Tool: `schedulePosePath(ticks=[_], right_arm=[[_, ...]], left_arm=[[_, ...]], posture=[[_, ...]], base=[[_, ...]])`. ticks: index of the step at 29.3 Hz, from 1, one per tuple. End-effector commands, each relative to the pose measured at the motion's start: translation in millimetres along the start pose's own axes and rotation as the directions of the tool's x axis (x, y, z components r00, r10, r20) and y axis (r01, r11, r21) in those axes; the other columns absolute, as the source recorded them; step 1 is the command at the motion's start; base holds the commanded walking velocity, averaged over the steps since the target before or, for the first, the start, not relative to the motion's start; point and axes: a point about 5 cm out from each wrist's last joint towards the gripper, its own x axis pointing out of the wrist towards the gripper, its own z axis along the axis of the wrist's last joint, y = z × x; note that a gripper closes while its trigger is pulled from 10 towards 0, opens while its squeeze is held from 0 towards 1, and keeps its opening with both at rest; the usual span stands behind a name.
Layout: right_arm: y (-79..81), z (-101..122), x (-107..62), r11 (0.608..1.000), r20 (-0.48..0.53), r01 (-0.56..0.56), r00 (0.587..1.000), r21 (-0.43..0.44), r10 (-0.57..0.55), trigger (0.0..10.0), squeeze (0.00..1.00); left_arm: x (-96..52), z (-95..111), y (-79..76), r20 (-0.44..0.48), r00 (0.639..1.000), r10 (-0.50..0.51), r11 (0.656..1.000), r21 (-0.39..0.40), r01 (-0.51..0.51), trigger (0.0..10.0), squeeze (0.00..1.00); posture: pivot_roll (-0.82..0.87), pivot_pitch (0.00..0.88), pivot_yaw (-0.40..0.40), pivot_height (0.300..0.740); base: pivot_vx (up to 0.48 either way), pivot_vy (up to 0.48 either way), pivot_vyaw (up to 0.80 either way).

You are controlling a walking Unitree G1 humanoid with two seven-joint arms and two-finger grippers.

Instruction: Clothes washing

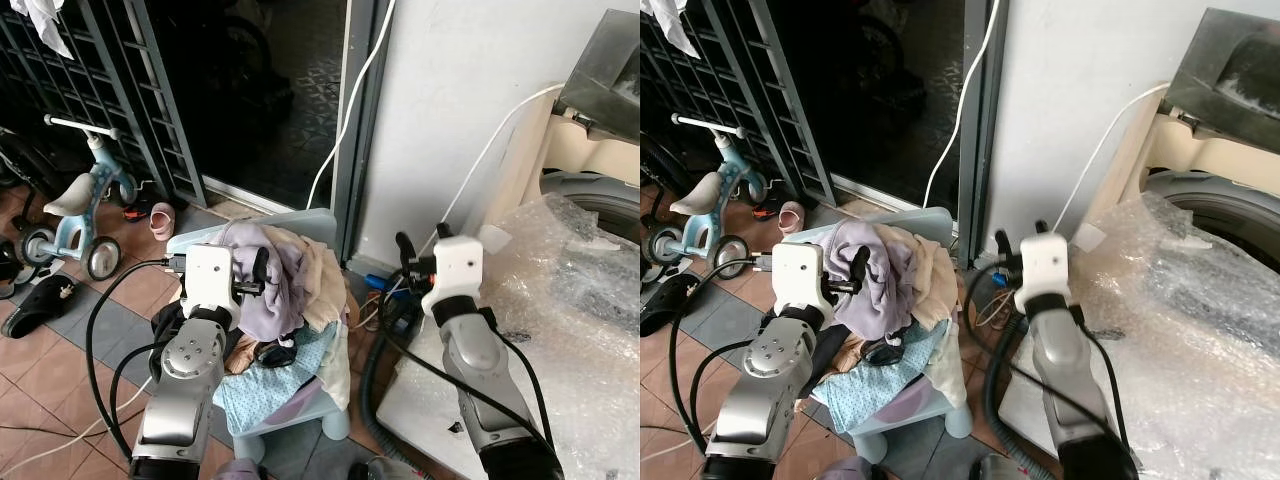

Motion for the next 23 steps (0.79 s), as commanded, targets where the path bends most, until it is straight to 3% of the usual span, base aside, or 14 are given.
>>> schedulePosePath(ticks=[1,4,5,9,11,17,18,20,23], right_arm=[[-1.1,5.5,5.9,0.999,0.014,0.043,0.999,0.022,-0.043,10.0,1.0],[-3.4,-1.0,7.7,0.997,-0.034,0.061,0.998,0.039,-0.06,10.0,1.0],[-3.4,-2.4,7.1,0.997,-0.039,0.061,0.997,0.037,-0.059,10.0,0.0],[1.7,1.2,7.6,0.999,-0.002,0.023,1.0,0.038,-0.023,10.0,0.0],[1.6,-3.8,8.8,0.99,-0.067,0.065,0.995,-0.123,-0.074,10.0,0.0],[-4.1,-7.7,13.3,0.987,-0.101,0.058,0.994,0.15,-0.043,10.0,0.0],[-3.3,-6.0,13.4,0.984,-0.09,0.045,0.996,0.175,-0.029,10.0,0.0],[-4.4,-4.5,12.7,0.989,-0.103,0.073,0.993,0.127,-0.06,10.0,0.0],[6.5,0.2,5.6,0.956,-0.097,-0.036,0.993,0.291,0.067,10.0,0.0]], left_arm=[[2.4,2.0,-1.8,0.007,1.0,-0.012,1.0,0.015,0.012,10.0,0.0],[3.8,2.3,-4.4,0.012,1.0,-0.026,0.999,0.027,0.026,10.0,0.0],[4.1,2.4,-4.4,0.015,1.0,-0.027,0.999,0.028,0.027,10.0,0.0],[5.2,3.1,-1.5,0.033,0.999,-0.019,0.999,0.039,0.018,10.0,0.0],[4.9,0.1,0.5,0.022,1.0,-0.014,0.999,0.049,0.013,10.0,0.0],[5.4,-4.2,9.4,0.03,0.999,0.019,0.995,0.1,-0.022,10.0,0.0],[5.4,-4.9,10.3,0.028,0.999,0.02,0.995,0.095,-0.023,10.0,0.0],[4.7,-7.2,13.7,0.019,0.999,0.033,0.995,0.093,-0.035,10.0,0.0],[4.2,-9.0,16.7,0.017,0.999,0.049,0.996,0.078,-0.05,10.0,0.0]], posture=[[-0.04,0.0,0.011,0.74],[-0.05,0.0,0.017,0.74],[-0.04,0.0,0.016,0.74],[-0.05,0.0,0.018,0.74],[-0.04,0.0,0.019,0.74],[-0.03,0.0,0.016,0.74],[-0.03,0.0,0.016,0.74],[-0.04,0.0,0.011,0.74],[-0.04,0.0,0.009,0.74]], base=[[0.0,0.0,0.0],[0.0,0.0,0.0],[0.0,0.0,0.0],[0.0,0.0,0.0],[0.0,0.0,0.0],[0.0,0.0,0.0],[0.0,0.0,0.0],[0.0,0.0,0.0],[0.0,0.0,0.0]])
